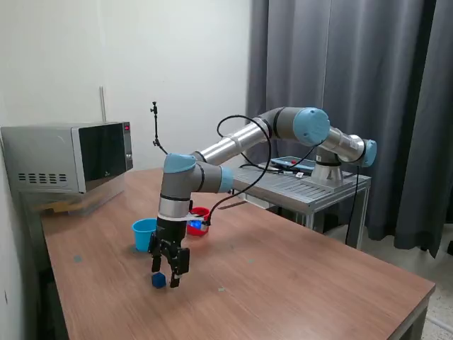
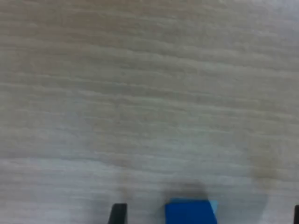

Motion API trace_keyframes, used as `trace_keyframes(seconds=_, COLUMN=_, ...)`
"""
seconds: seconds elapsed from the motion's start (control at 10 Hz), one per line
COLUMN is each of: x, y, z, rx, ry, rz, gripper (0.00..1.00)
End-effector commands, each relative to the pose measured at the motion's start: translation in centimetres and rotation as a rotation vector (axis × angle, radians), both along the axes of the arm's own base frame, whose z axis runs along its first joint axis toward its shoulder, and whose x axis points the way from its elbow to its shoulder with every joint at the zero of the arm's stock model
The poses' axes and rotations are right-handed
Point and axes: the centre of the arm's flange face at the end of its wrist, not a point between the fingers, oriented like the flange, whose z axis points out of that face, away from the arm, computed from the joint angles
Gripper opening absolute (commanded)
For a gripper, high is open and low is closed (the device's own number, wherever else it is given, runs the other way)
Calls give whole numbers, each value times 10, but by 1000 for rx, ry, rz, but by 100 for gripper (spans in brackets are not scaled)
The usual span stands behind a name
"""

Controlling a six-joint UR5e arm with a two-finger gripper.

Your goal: Place red objects in the red bin, and blue objects in the blue bin.

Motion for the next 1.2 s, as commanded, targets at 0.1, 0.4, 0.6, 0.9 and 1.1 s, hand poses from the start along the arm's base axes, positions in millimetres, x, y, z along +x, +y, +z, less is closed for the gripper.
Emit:
trace_keyframes(seconds=0.1, x=-4, y=3, z=24, rx=21, ry=-23, rz=71, gripper=100)
trace_keyframes(seconds=0.4, x=-7, y=10, z=39, rx=20, ry=-35, rz=64, gripper=100)
trace_keyframes(seconds=0.6, x=-5, y=11, z=35, rx=18, ry=-58, rz=61, gripper=100)
trace_keyframes(seconds=0.9, x=-7, y=11, z=36, rx=19, ry=-53, rz=69, gripper=100)
trace_keyframes(seconds=1.1, x=-9, y=11, z=33, rx=20, ry=-51, rz=69, gripper=100)
